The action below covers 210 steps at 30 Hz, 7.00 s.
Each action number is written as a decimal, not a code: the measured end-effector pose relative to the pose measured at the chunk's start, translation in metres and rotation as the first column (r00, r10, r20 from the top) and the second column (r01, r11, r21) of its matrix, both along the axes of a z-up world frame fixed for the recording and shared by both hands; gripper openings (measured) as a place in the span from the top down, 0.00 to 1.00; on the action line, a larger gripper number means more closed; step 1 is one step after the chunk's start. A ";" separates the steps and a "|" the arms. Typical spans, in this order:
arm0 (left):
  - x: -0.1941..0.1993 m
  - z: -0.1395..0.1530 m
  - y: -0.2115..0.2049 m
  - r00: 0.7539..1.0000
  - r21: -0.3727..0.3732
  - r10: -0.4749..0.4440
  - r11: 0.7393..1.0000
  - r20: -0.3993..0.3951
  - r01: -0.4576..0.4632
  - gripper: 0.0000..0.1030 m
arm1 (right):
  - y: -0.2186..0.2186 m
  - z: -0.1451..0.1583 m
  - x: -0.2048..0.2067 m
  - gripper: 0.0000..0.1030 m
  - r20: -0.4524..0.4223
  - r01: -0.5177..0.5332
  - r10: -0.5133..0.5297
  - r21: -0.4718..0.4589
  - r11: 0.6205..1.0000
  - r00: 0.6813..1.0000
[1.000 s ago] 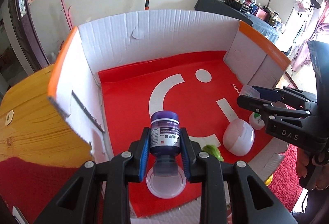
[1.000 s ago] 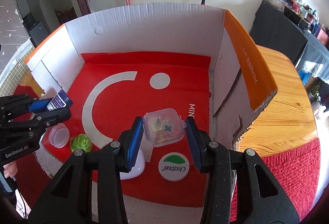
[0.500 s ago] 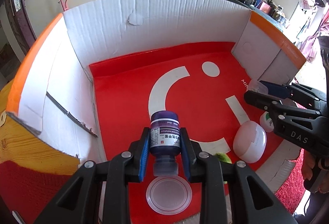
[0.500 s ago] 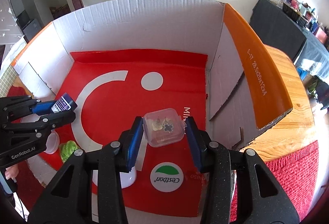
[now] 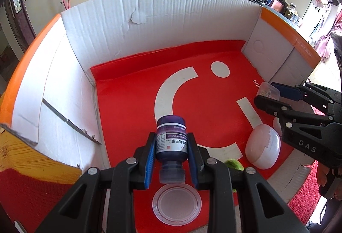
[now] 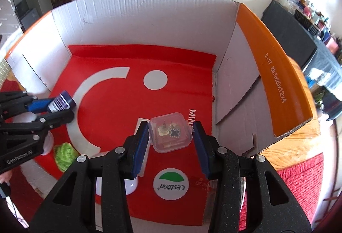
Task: Organize objects
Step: 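Carry the bottle into the box with the left tool while the right tool carries the clear square box in, then open both tools to release the bottle and the square box on the box floor, then withdraw both tools from the box toward the remaining items on the cloth, then grasp the blue-labelled eye-drop bottle with the left tool while the right tool grasps the yellow cap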
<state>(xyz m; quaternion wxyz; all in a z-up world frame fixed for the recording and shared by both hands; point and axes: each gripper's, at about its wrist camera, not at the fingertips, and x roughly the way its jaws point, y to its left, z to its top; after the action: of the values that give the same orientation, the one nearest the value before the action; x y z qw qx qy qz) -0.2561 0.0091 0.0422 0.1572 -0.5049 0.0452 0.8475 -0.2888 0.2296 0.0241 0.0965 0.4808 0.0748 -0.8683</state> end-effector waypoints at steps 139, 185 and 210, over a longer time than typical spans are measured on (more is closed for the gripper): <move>0.209 0.052 -0.009 0.900 0.167 0.191 0.977 -0.391 -0.135 0.09 | 0.009 0.074 0.221 0.17 -0.413 0.015 -0.076 -0.149 0.989 0.907; 0.181 -0.025 -0.009 0.970 -0.024 0.148 0.987 -0.195 -0.156 0.09 | 0.022 -0.014 0.191 0.17 -0.183 0.069 -0.099 -0.164 0.984 0.978; 0.178 -0.023 -0.016 0.975 -0.028 0.103 0.994 -0.197 -0.110 0.16 | 0.009 -0.021 0.154 0.17 -0.059 0.023 -0.025 -0.048 0.999 0.998</move>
<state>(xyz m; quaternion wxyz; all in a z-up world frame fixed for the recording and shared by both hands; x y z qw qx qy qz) -0.0778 -0.0066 0.0188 0.0966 -0.4239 0.0496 0.8992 -0.1351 0.2383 0.0033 0.0950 0.4531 0.0514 -0.8849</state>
